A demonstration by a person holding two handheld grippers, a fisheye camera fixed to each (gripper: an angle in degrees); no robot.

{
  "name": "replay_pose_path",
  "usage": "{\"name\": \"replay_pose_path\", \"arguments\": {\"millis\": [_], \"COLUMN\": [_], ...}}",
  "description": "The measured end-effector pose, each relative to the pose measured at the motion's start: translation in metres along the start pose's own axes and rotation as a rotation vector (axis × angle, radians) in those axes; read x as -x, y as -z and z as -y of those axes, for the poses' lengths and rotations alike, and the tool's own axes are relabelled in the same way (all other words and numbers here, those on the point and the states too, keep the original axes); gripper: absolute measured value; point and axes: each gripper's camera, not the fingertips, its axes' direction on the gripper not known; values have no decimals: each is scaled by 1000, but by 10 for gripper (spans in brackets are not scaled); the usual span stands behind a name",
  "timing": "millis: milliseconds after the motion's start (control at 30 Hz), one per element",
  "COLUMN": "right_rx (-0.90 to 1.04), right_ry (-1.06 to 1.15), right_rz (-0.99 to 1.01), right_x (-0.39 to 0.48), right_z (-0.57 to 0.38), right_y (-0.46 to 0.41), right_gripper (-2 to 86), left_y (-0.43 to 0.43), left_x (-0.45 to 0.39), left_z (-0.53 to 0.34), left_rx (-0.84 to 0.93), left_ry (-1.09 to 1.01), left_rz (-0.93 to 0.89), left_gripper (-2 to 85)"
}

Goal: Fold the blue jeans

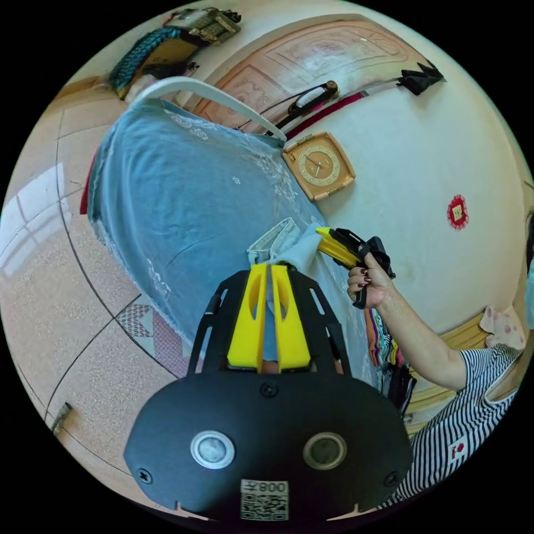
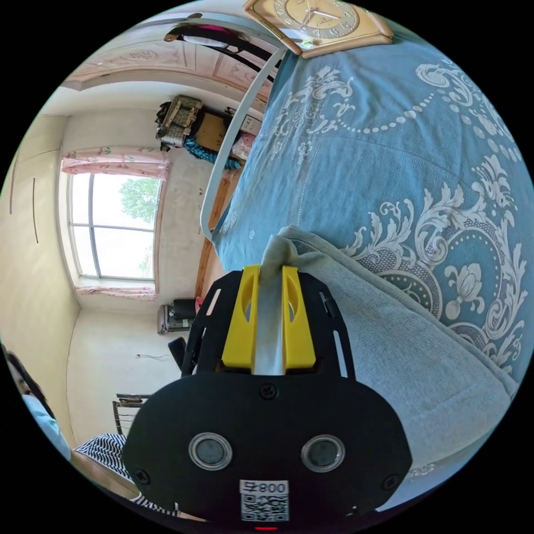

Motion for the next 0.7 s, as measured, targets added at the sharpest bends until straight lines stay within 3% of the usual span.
{"name": "replay_pose_path", "arguments": {"millis": [167,267,400,467,533,700], "right_rx": [-46,-76,-5,55,135,165], "right_ry": [77,124,168,203,257,329], "right_rz": [80,49,-140,-262,-405,-479], "right_x": [34,55,82,94,108,129], "right_z": [-6,-11,-6,-2,0,0], "right_y": [26,39,26,11,-11,-25], "right_gripper": [26,10,3,2,2,0], "left_y": [56,50,19,-3,-2,5], "left_x": [-65,-113,-153,-167,-175,-209], "left_z": [-32,-39,-39,-43,-48,-53], "left_rx": [-157,-94,41,132,110,111], "left_ry": [-83,-206,-315,-341,-335,-327], "left_rz": [67,85,213,381,380,395], "left_gripper": [2,1,1,1,1,1]}}
